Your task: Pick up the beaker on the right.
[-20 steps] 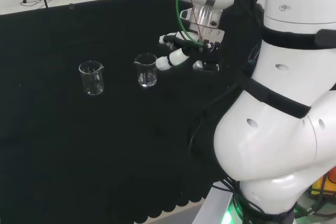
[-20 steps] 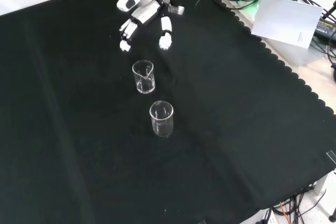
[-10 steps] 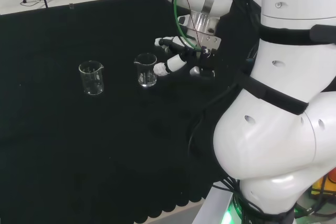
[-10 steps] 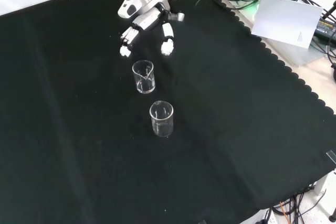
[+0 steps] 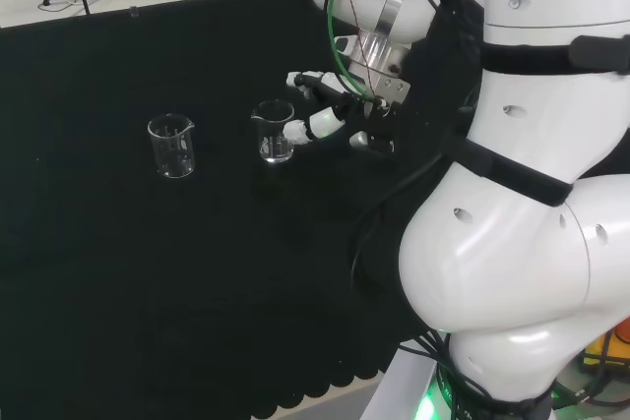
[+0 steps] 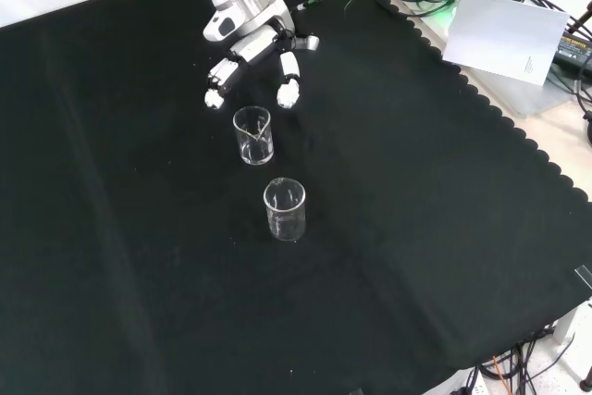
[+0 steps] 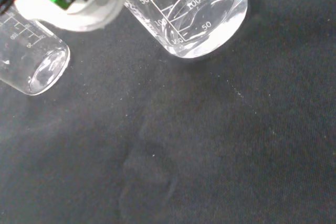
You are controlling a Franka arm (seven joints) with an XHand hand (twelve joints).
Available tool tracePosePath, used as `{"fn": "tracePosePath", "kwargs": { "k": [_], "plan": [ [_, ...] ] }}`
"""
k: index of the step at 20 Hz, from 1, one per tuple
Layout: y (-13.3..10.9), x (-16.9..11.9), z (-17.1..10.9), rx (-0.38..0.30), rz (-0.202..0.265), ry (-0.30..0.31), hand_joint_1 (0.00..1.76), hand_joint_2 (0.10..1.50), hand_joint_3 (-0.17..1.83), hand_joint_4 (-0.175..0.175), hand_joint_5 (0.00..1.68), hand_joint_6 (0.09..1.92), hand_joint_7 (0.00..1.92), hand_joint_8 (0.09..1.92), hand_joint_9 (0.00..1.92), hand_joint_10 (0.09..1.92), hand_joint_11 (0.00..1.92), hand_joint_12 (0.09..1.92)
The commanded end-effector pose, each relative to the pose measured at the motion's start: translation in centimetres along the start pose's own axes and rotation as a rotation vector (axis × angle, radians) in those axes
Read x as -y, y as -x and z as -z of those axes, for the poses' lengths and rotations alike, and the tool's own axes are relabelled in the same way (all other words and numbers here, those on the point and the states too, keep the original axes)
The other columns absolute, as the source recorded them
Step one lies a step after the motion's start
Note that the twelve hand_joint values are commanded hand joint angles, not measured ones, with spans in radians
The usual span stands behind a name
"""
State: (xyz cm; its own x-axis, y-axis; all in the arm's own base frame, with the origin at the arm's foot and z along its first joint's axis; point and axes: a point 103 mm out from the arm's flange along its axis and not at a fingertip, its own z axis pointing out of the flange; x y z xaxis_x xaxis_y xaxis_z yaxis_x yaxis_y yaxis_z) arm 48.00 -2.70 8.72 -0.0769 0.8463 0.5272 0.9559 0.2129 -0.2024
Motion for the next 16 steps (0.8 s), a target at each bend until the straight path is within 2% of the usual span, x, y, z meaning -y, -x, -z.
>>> {"fn": "tracePosePath", "kwargs": {
  "k": [1, 11, 16],
  "plan": [
    [0.1, -1.7, -1.0, -0.007, 0.023, 0.015, 0.85, 0.51, 0.62, -0.005, 0.22, 0.09, 0.09, 0.50, 0.21, 0.60, 0.00, 1.17],
    [0.4, -2.8, -2.1, -0.037, 0.038, 0.044, 0.88, 0.50, 0.64, -0.003, 0.29, 0.09, 0.11, 0.50, 0.22, 0.59, 0.00, 1.16],
    [0.5, -3.3, -2.9, -0.045, 0.041, 0.038, 0.89, 0.49, 0.64, -0.002, 0.30, 0.09, 0.11, 0.50, 0.22, 0.59, 0.00, 1.16]
  ]
}}
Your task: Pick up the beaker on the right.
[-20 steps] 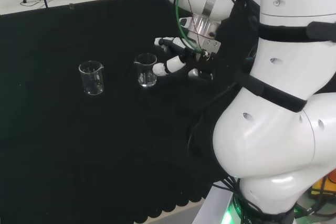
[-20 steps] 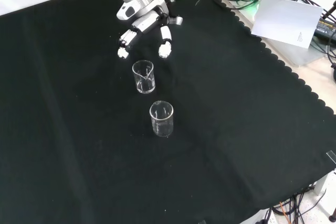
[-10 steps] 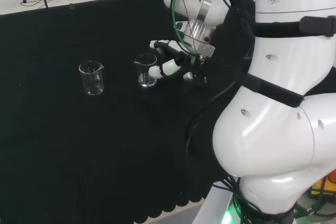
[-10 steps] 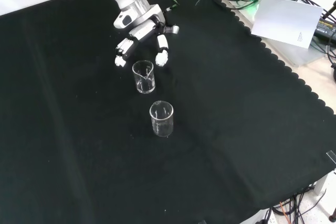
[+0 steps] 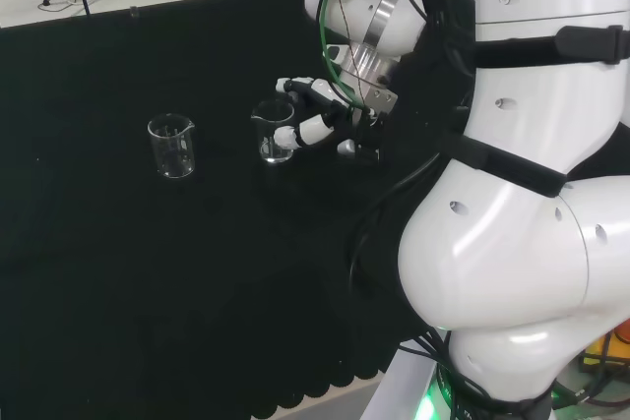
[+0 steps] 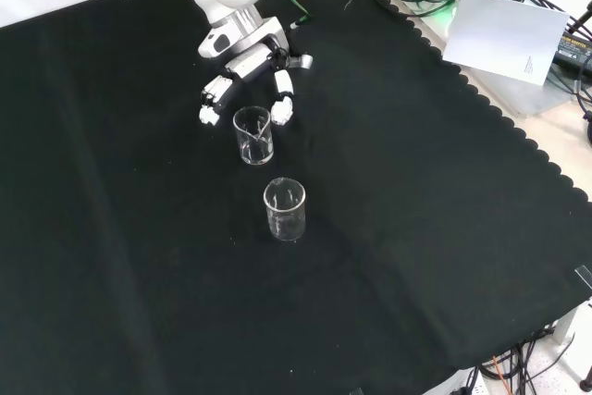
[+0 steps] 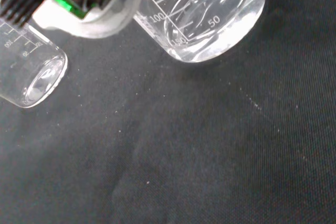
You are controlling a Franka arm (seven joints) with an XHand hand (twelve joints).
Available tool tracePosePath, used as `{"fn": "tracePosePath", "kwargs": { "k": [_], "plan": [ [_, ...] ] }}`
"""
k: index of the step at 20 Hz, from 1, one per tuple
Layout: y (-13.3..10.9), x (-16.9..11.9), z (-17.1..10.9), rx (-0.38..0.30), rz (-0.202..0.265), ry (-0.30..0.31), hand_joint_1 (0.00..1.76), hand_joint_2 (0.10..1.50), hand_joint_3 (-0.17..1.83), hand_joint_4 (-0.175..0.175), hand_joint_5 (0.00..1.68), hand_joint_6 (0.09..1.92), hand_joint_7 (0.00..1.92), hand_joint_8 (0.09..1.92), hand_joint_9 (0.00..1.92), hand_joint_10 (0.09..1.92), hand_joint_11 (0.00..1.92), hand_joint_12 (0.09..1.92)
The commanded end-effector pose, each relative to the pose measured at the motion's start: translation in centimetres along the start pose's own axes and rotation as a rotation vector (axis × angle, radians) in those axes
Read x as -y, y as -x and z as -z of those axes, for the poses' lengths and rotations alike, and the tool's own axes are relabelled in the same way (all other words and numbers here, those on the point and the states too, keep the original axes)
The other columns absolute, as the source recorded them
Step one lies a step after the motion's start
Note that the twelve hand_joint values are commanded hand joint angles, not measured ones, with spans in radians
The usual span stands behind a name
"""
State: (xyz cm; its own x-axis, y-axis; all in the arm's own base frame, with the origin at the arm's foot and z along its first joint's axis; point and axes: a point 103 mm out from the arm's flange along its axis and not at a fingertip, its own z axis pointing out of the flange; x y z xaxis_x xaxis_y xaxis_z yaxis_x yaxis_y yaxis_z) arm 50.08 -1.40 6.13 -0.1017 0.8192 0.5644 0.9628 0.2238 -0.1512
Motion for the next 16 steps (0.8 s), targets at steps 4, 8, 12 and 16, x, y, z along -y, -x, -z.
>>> {"fn": "tracePosePath", "kwargs": {
  "k": [4, 8, 12, 16],
  "plan": [
    [0.3, -0.8, -1.1, -0.022, 0.010, 0.004, 0.89, 0.49, 0.65, -0.002, 0.31, 0.09, 0.12, 0.50, 0.22, 0.58, 0.00, 1.16],
    [0.2, -1.3, -1.2, -0.045, 0.023, 0.020, 0.89, 0.49, 0.65, -0.002, 0.32, 0.09, 0.14, 0.50, 0.24, 0.59, 0.00, 1.15],
    [0.1, -1.6, -1.4, -0.071, 0.030, 0.028, 0.88, 0.49, 0.65, -0.002, 0.34, 0.09, 0.16, 0.51, 0.25, 0.59, 0.00, 1.15],
    [0.0, -1.8, -1.8, -0.093, 0.036, 0.024, 0.88, 0.49, 0.65, -0.003, 0.34, 0.09, 0.18, 0.51, 0.28, 0.58, 0.00, 1.17]
  ]
}}
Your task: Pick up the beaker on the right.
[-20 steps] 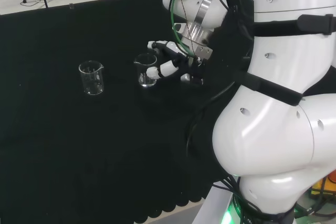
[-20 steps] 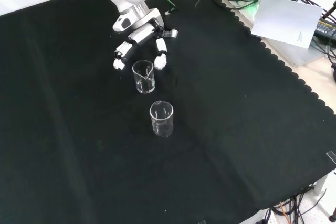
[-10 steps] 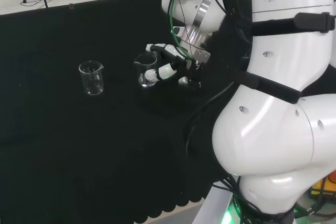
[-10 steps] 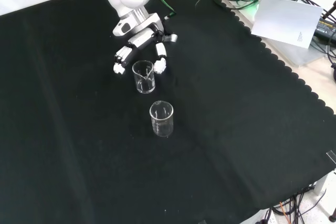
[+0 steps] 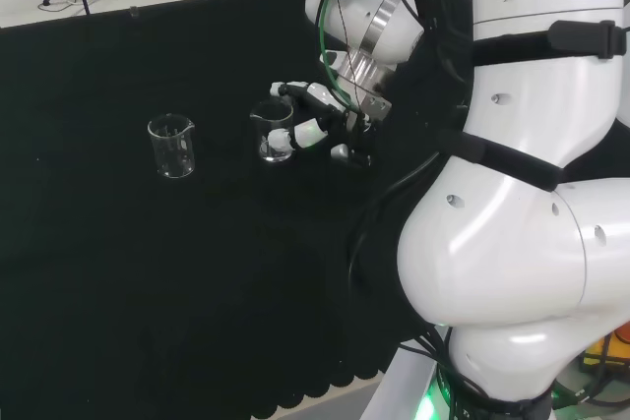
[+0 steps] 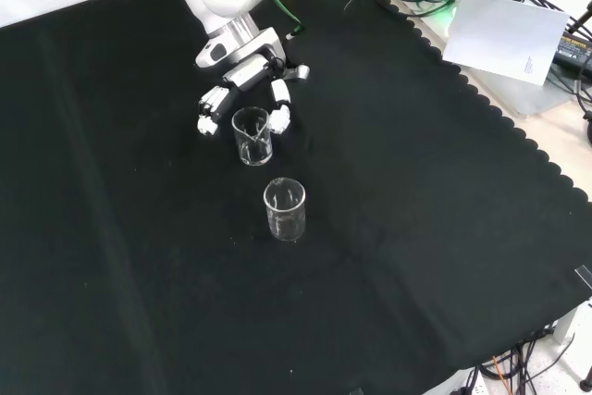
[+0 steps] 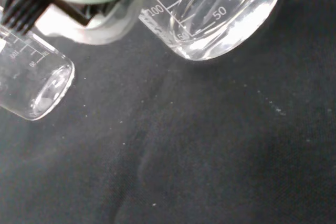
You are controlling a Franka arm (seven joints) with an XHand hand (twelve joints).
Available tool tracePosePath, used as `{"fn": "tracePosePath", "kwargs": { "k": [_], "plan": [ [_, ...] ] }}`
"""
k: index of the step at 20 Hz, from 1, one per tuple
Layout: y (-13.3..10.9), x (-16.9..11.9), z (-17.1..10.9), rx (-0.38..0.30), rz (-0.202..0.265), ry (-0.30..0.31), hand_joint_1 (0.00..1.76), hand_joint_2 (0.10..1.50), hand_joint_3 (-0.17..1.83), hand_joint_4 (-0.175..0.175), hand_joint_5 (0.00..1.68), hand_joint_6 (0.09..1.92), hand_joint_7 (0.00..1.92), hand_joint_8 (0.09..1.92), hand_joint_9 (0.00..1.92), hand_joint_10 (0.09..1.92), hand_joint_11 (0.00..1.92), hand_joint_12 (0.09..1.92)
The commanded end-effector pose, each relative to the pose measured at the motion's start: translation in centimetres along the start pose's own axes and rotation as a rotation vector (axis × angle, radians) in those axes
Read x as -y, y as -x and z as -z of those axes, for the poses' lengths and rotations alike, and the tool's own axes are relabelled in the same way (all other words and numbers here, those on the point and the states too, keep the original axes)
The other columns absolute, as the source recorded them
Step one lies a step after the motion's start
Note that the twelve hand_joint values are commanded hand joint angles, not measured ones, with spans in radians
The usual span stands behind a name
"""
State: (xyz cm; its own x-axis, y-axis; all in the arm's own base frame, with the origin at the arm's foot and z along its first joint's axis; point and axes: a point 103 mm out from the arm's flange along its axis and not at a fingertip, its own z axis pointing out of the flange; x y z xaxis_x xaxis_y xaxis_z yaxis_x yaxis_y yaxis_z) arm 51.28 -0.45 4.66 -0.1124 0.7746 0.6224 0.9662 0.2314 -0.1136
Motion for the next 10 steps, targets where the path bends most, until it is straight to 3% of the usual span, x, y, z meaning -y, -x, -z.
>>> {"fn": "tracePosePath", "kwargs": {
  "k": [1, 10],
  "plan": [
    [-0.19, -0.32, -0.46, -0.031, 0.009, -0.005, 0.88, 0.49, 0.65, -0.003, 0.35, 0.09, 0.18, 0.51, 0.28, 0.58, 0.00, 1.17],
    [-0.83, -0.53, -0.75, -0.057, 0.048, -0.022, 0.86, 0.48, 0.65, -0.002, 0.35, 0.09, 0.20, 0.51, 0.30, 0.58, 0.00, 1.17]
  ]
}}
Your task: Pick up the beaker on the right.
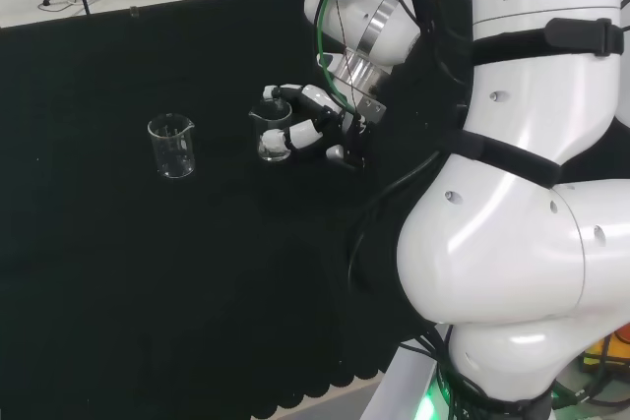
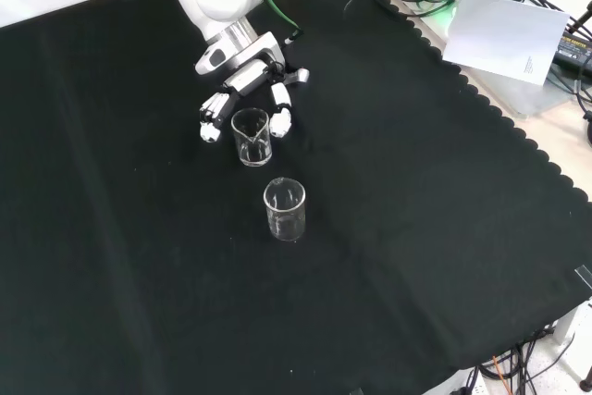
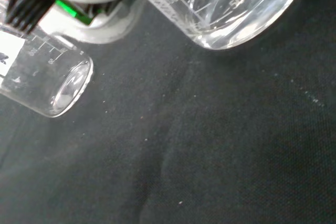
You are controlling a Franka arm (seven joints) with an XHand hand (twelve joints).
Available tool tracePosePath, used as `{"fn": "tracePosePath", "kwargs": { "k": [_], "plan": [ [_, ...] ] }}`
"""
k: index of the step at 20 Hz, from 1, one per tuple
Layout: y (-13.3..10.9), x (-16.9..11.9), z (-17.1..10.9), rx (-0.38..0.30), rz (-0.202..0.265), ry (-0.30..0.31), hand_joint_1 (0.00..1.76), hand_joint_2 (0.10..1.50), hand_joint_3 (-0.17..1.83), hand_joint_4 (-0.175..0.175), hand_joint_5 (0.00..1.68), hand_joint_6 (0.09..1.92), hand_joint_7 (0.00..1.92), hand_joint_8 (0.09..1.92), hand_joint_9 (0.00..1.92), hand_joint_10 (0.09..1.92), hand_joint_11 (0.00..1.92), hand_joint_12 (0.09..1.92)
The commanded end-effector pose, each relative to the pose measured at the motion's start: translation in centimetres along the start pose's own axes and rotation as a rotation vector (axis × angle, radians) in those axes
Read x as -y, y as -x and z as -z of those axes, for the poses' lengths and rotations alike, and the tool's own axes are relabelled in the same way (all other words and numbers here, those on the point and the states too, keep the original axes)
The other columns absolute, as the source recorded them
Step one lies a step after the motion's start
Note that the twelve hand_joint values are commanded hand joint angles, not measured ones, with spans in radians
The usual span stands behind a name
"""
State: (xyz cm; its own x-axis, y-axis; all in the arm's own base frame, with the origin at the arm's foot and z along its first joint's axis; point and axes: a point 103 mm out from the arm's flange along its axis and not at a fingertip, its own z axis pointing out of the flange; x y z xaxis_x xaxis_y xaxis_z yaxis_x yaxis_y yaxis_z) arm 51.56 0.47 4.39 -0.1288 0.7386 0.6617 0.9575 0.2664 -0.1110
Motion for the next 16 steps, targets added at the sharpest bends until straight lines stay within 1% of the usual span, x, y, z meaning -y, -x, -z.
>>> {"fn": "tracePosePath", "kwargs": {
  "k": [1, 5, 9, 12, 16],
  "plan": [
    [-0.4, 0.0, -0.1, -0.007, 0.022, -0.002, 0.85, 0.48, 0.64, -0.002, 0.35, 0.09, 0.20, 0.51, 0.30, 0.57, 0.00, 1.17],
    [-0.8, 0.0, -0.3, -0.019, 0.031, -0.002, 0.81, 0.49, 0.60, -0.001, 0.36, 0.09, 0.21, 0.50, 0.31, 0.56, 0.00, 1.17],
    [-1.0, 0.0, -0.6, -0.027, 0.027, 0.003, 0.79, 0.49, 0.58, -0.001, 0.37, 0.09, 0.21, 0.50, 0.31, 0.55, 0.00, 1.17],
    [-1.0, 0.0, -1.0, -0.054, 0.017, 0.016, 0.78, 0.49, 0.57, -0.002, 0.38, 0.09, 0.21, 0.50, 0.31, 0.55, 0.00, 1.18],
    [-1.1, -0.1, -1.1, -0.055, 0.005, 0.048, 0.78, 0.50, 0.55, -0.001, 0.40, 0.09, 0.23, 0.51, 0.32, 0.55, 0.00, 1.19]
  ]
}}
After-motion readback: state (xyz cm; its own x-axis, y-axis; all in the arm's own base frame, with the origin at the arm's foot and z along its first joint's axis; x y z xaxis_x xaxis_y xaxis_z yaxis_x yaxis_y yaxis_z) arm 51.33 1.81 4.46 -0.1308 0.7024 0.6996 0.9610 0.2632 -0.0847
